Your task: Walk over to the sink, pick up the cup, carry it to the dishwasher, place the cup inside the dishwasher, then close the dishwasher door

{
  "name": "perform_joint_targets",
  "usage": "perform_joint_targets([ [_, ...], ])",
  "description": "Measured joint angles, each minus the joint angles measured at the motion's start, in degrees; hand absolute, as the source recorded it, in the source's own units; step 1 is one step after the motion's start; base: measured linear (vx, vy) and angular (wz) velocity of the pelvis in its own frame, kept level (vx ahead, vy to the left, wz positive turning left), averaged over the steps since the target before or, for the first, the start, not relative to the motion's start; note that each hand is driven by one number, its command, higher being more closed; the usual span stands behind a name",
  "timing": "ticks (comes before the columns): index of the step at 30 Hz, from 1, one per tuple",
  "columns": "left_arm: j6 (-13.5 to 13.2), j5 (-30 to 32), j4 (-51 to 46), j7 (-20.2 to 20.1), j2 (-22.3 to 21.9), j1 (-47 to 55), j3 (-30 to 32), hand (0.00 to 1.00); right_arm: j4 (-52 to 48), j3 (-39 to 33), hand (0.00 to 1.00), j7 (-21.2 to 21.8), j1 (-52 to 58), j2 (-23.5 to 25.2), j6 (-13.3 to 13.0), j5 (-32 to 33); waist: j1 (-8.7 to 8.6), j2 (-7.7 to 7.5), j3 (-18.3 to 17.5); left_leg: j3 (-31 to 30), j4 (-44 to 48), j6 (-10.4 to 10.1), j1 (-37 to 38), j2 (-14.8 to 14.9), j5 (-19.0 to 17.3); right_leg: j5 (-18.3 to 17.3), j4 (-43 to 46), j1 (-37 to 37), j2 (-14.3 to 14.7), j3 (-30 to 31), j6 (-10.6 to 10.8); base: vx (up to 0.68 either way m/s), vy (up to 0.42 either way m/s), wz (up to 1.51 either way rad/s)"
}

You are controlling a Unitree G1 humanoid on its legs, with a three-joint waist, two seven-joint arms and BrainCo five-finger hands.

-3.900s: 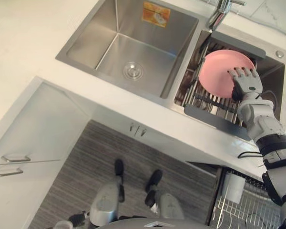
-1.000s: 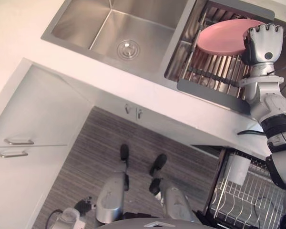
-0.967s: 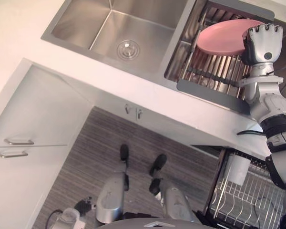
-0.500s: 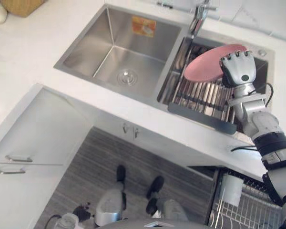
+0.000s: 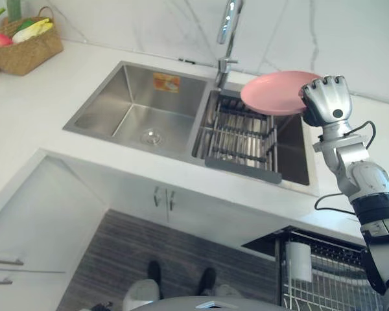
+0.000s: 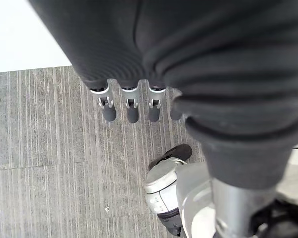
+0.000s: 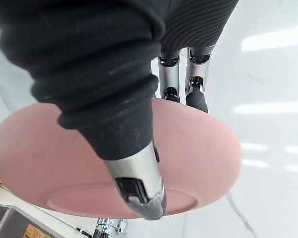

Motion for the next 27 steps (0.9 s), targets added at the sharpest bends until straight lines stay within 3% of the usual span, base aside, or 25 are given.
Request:
perform_joint_targets([
  [7, 1.3, 1.9, 0.1, -0.2, -0.3, 0.4, 0.0, 0.0, -6.2, -5.7, 1.0, 2.4, 2.9, -0.1, -0.3, 0.2, -1.5, -0.12, -1.3, 4.9, 0.0, 0.0, 2.2, 0.0, -1.4, 0.8, 0.0, -0.4, 0.0, 4.6, 0.4, 0.05, 0.027, -0.35],
  [11, 2.2, 2.0, 0.3, -0.2, -0.5, 0.5, 0.1, 0.0, -10.7, -11.3, 1.0, 3.1, 8.3, -1.3, -0.5, 3.1, -3.25, -0.41, -2.2, 8.7, 0.1, 0.1, 3.2, 0.0, -2.1, 1.4, 0.0, -1.5, 0.1, 8.6, 0.4, 0.06, 0.015, -0.5],
  [19, 4.0, 2.0, 1.9, -0.3, -1.5, -0.1, -0.1, 0.0, -10.5, -18.9, 1.0, 3.5, 19.9, -1.4, 0.1, 7.6, -6.7, -0.97, -4.0, 16.8, 0.4, -0.3, 6.2, -0.1, -4.8, 1.7, 0.0, -2.9, 0.7, 15.4, 0.8, 0.04, 0.021, -0.54],
  [27, 6.9, 2.0, 2.3, -0.2, -2.8, -0.1, -0.2, 0.0, -10.1, -24.6, 1.0, 2.2, 28.5, -1.3, 0.8, 9.8, -9.76, -0.45, -4.9, 25.2, 3.8, -1.4, 8.1, 0.6, -9.2, 2.8, 0.0, -4.1, 0.5, 17.5, 1.3, 0.04, 0.022, -0.56],
])
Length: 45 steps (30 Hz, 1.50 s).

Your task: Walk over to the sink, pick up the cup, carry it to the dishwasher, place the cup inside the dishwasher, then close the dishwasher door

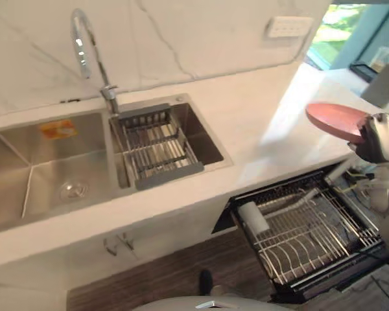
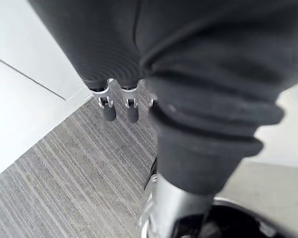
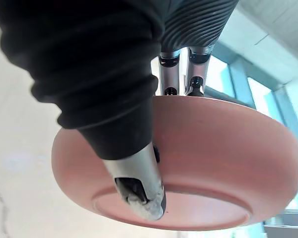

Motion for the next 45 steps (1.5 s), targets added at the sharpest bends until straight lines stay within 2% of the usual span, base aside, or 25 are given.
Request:
perform_joint_targets([
  [6, 1.4, -1.8, 0.0, 0.2, 0.1, 0.0, 0.1, 0.0, 0.2, -4.3, 1.0, -1.7, 4.2, 0.0, 0.8, 1.8, -1.07, 0.01, 0.0, 4.8, 7.0, -0.9, 0.3, 2.4, -5.4, -0.2, 0.0, 0.0, 0.1, 0.3, -0.3, 0.01, 0.032, -0.45],
  [11, 2.7, -3.9, 0.1, 0.7, 0.1, 0.0, 0.0, 0.0, 4.7, -5.3, 1.0, -3.3, 6.5, 0.4, 0.8, 2.2, -2.36, 0.12, -0.1, 6.2, 10.4, -1.4, 0.2, 3.7, -8.1, 0.1, 0.1, -0.1, 0.0, -0.9, 0.1, 0.0, 0.04, -0.23],
  [15, 3.3, -5.6, 1.0, 0.9, 0.1, -0.5, 0.0, 0.0, 7.1, -5.7, 1.0, -3.6, 7.5, 0.7, 0.6, 4.5, -2.53, 0.52, -0.1, 6.4, 13.4, -1.3, -0.3, 4.7, -10.0, 0.8, 0.4, 0.0, 0.2, -0.7, 0.3, 0.0, 0.054, -0.09],
  [20, 4.7, -7.8, 1.1, 1.9, -0.1, -1.4, -0.3, 0.0, 8.1, -5.7, 1.0, -4.2, 7.4, 5.1, 0.6, 6.6, -2.53, 1.65, 1.5, 6.4, 17.1, -1.0, -1.3, 6.1, -11.8, 0.7, 1.3, -0.4, 0.2, -1.0, 0.6, -0.04, 0.056, -0.04],
  [24, 4.9, -8.4, 1.1, 2.0, -0.8, -3.1, -1.3, 0.0, 9.2, -5.7, 1.0, -4.6, 7.3, 7.8, 0.9, 6.6, -2.55, 2.94, 4.3, 6.4, 18.6, -0.3, -3.1, 6.3, -12.3, 0.0, 2.6, -2.3, -0.7, -2.6, 1.2, -0.09, 0.052, 0.03],
  [28, 5.0, -10.0, 1.0, 2.8, -1.2, -3.9, -2.2, 0.0, 9.3, -5.7, 1.0, -4.6, 6.4, 9.8, 3.0, 6.6, -2.67, 4.16, 7.3, 6.2, 18.9, -0.3, -4.4, 6.3, -12.3, -0.3, 3.6, -4.0, -1.4, -4.0, 0.7, -0.08, 0.026, 0.01],
  [31, 5.0, -11.2, 1.0, 3.2, -1.2, -5.1, -2.7, 0.0, 10.7, -5.6, 1.0, -4.6, 5.9, 10.2, 3.6, 7.7, -2.32, 4.68, 9.2, 6.0, 18.8, 0.0, -5.1, 6.2, -12.4, -0.2, 4.2, -4.7, -1.5, -4.1, 0.5, -0.07, 0.015, 0.02],
  [37, 4.0, -11.1, 0.5, 3.3, -1.2, -8.9, -3.3, 0.0, 12.0, -5.5, 1.0, -4.8, 1.2, 10.5, 4.9, 10.0, -2.5, 6.13, 16.2, 6.0, 17.7, 1.7, -7.8, 3.9, -11.3, 0.6, 6.4, -9.1, -3.5, -3.6, 0.5, -0.08, 0.049, 0.01],
  [39, 3.3, -11.2, -0.2, 3.2, -1.2, -9.6, -3.4, 0.0, 12.0, -4.9, 1.0, -4.5, -0.6, 10.5, 5.6, 9.9, -2.38, 6.51, 18.0, 5.9, 17.4, 2.6, -9.1, 2.8, -9.8, 1.6, 6.7, -10.3, -4.4, -3.5, 0.4, -0.04, 0.038, 0.06],
  [45, 1.3, -11.3, -0.7, 2.9, -1.3, -9.7, -3.4, 0.0, 12.0, -0.3, 1.0, -3.1, -3.2, 10.4, 6.3, 8.7, -1.64, 7.6, 19.6, 3.6, 15.5, 3.3, -10.5, 1.1, -7.5, 1.9, 7.3, -12.0, -5.5, -3.8, 0.6, -0.04, 0.002, 0.09],
])
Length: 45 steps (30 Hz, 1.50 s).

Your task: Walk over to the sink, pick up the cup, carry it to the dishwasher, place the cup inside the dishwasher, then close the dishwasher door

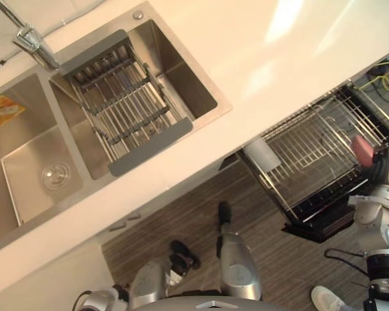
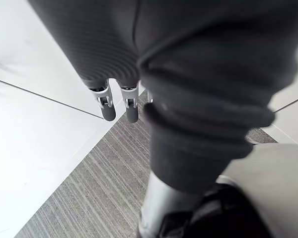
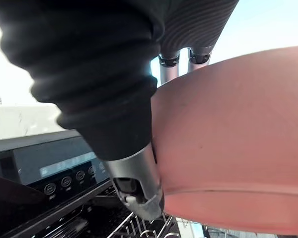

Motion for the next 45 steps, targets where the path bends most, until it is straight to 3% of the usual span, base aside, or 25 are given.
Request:
perform_joint_targets([
  [10, -0.3, 0.0, -0.1, -0.6, 0.1, -1.5, -0.3, 0.0, 1.4, 2.6, 1.0, 2.4, -2.2, -2.1, 1.5, -1.0, 1.54, 0.02, 0.7, -4.4, -4.1, 0.8, -3.2, -2.6, 2.3, -0.6, 3.1, -3.9, -2.3, -2.2, -0.8, -0.07, 0.014, 0.19],
  [16, -0.3, -0.5, 0.1, -1.2, 0.4, -2.4, -0.4, 0.0, 8.1, 5.8, 1.0, 6.4, -6.1, -3.6, 4.4, -0.8, 2.59, 0.2, 0.9, -5.7, -4.7, 1.7, -6.6, -3.8, 3.9, -0.6, 5.2, -7.6, -4.0, -3.2, -1.0, -0.02, 0.012, 0.19],
  [27, -1.3, -4.9, 0.7, -1.7, -0.4, -4.2, -1.1, 0.0, 17.7, 6.4, 1.0, 4.6, -15.5, -7.9, 10.7, 12.0, 3.76, 3.63, 3.2, -6.4, -6.2, 2.5, -11.1, -6.3, 5.8, -0.7, 8.7, -14.3, -6.2, -2.1, -0.6, 0.0, 0.002, 0.06],
  [28, -1.3, -5.1, 0.7, -1.8, -0.5, -4.2, -1.1, 0.0, 17.8, 6.4, 0.0, 3.7, -15.7, -7.9, 10.8, 13.0, 3.78, 3.74, 3.2, -6.4, -7.0, 2.3, -11.1, -6.7, 6.2, -0.8, 8.9, -14.9, -6.4, -1.9, -0.6, 0.0, -0.018, 0.03],
  [34, -1.8, -5.5, 0.6, -2.3, -0.7, -4.3, -1.0, 0.0, 18.2, 5.7, 0.0, 1.2, -16.4, -7.8, 12.7, 16.3, 3.62, 4.44, 3.4, -6.9, -8.9, 2.5, -11.7, -7.7, 7.6, -0.7, 9.4, -16.0, -7.0, -2.1, -0.6, 0.02, -0.035, 0.06],
  [40, -2.2, -2.9, 0.5, -3.2, -1.0, -4.3, -0.9, 0.0, 18.3, 1.7, 0.0, 1.5, -15.7, -3.9, 10.3, 26.3, 3.64, 4.46, 3.4, -7.8, -9.8, 2.6, -11.1, -8.0, 8.6, -0.9, 9.7, -15.5, -7.4, -2.9, -0.8, 0.01, -0.051, 0.07],
  [45, 0.3, 18.7, 0.3, -13.4, -1.7, -3.8, -0.4, 0.0, 17.7, 1.2, 0.0, 8.5, -14.0, 0.1, 7.9, 31.5, 3.23, 4.47, 3.3, -8.4, -10.5, 1.3, -6.7, -8.0, 8.0, -2.3, 9.3, -10.9, -7.3, -3.5, -0.6, 0.01, -0.02, -0.02],
])
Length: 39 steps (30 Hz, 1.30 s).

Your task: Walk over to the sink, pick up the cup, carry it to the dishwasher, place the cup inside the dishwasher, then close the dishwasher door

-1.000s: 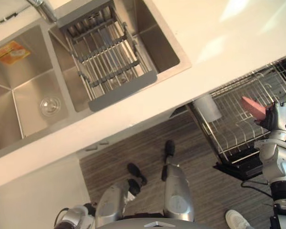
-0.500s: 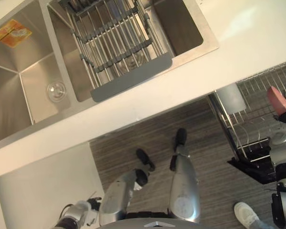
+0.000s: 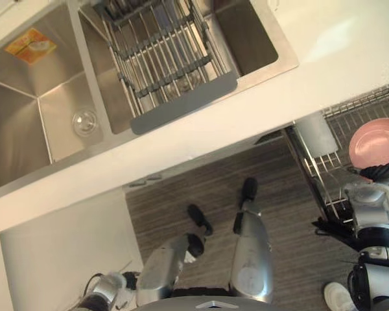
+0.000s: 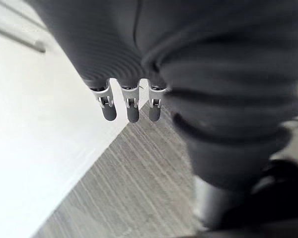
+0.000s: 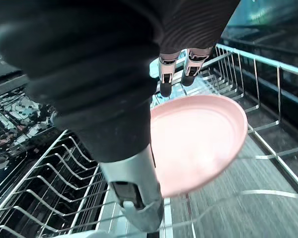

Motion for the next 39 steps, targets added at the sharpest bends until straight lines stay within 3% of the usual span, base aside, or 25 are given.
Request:
perform_joint_targets([
  [5, 2.5, 0.3, 1.7, -1.9, -0.8, 1.1, 3.0, 0.0, -5.8, -0.8, 0.0, 8.3, 1.8, 2.3, -0.5, 9.2, -1.41, -0.4, -0.6, -3.5, 1.4, -1.5, 2.3, 0.4, -0.7, 0.0, -2.1, 4.6, 0.4, -1.5, 0.1, 0.02, -0.016, 0.06],
  [9, 4.8, -5.1, 3.6, -1.2, -0.9, 3.6, 6.4, 0.0, -9.5, -1.6, 0.0, 12.2, 4.9, 5.8, -1.9, 12.0, 0.56, -3.29, -6.0, -20.3, 3.0, -2.2, 2.8, -0.9, -0.7, 1.3, -6.2, 7.2, 1.7, -0.9, 0.4, 0.1, -0.114, -0.16],
  [11, 4.6, -8.4, 3.7, 1.0, -0.9, 5.7, 8.9, 0.0, -9.6, -1.7, 0.0, 12.2, 6.1, 6.8, -3.0, 13.0, 1.65, -5.05, -8.1, -23.6, 3.7, -2.6, 4.3, -0.9, -1.7, 2.7, -9.0, 9.6, 2.9, 0.2, 0.5, 0.11, -0.044, -0.29],
  [12, 4.0, -9.4, 3.8, 3.2, -1.0, 7.2, 10.1, 0.0, -9.6, -1.9, 0.0, 12.1, 6.1, 6.8, -4.0, 13.8, 2.22, -5.34, -9.5, -24.6, 4.1, -2.4, 5.2, -0.4, -3.8, 3.5, -10.7, 11.0, 4.0, 0.5, 0.4, 0.07, -0.02, -0.3],
  [15, 2.7, -9.5, 4.2, 7.6, -1.2, 8.9, 12.6, 0.0, -9.7, -5.7, 0.0, 11.3, 6.0, 6.7, -6.4, 16.2, 2.19, -7.8, -11.2, -23.5, 5.3, -1.6, 6.8, 0.4, -5.9, 4.7, -13.2, 14.2, 5.4, 0.5, 0.4, 0.05, 0.004, -0.24],
  [18, 1.7, -9.4, 4.9, 10.3, -1.7, 8.8, 14.7, 0.0, -9.7, -9.0, 0.0, 10.9, 6.6, 5.4, -6.9, 17.4, 1.55, -9.34, -13.5, -22.7, 5.9, -1.7, 9.1, 1.3, -7.2, 4.9, -13.9, 16.7, 6.3, 0.8, 0.5, 0.07, 0.011, -0.22],
  [25, 1.2, -10.0, 5.7, 9.5, -1.3, 8.0, 16.4, 0.0, -9.7, -14.4, 0.0, 10.9, 8.7, 1.7, -7.2, 19.5, 0.06, -11.64, -16.6, -19.9, 6.2, -2.0, 13.3, 2.9, -9.4, 3.8, -12.1, 18.9, 8.2, 3.5, 0.7, 0.06, -0.006, -0.28],
  [32, 1.5, -13.1, 6.1, 11.2, 0.0, 10.4, 16.9, 0.0, -8.8, -16.9, 0.0, 11.7, 14.9, 0.5, -3.2, 28.6, -0.66, -13.81, -19.2, -13.9, 9.1, -1.0, 14.9, 3.7, -12.6, 2.1, -10.1, 18.2, 9.4, 6.6, 0.8, 0.02, 0.031, -0.39],
  [36, -1.6, -14.2, 6.1, 15.1, -0.5, 12.6, 17.3, 0.0, -4.9, -20.3, 0.0, 14.3, 17.7, 3.7, -2.4, 30.7, -0.96, -12.95, -20.5, -10.1, 9.1, -0.8, 15.7, 5.1, -13.5, -2.8, -6.1, 16.2, 8.6, 0.3, -3.9, 0.07, 0.037, -0.55],
  [39, -2.7, -15.2, 6.0, 18.0, -0.7, 13.3, 17.2, 0.0, -2.2, -20.5, 0.0, 15.8, 21.6, 11.2, -2.2, 33.2, -1.05, -12.64, -20.4, -8.5, 10.4, -1.6, 16.2, 7.0, -14.8, -4.8, -0.9, 15.1, 8.0, -3.1, -5.1, 0.07, -0.029, -0.26],
])
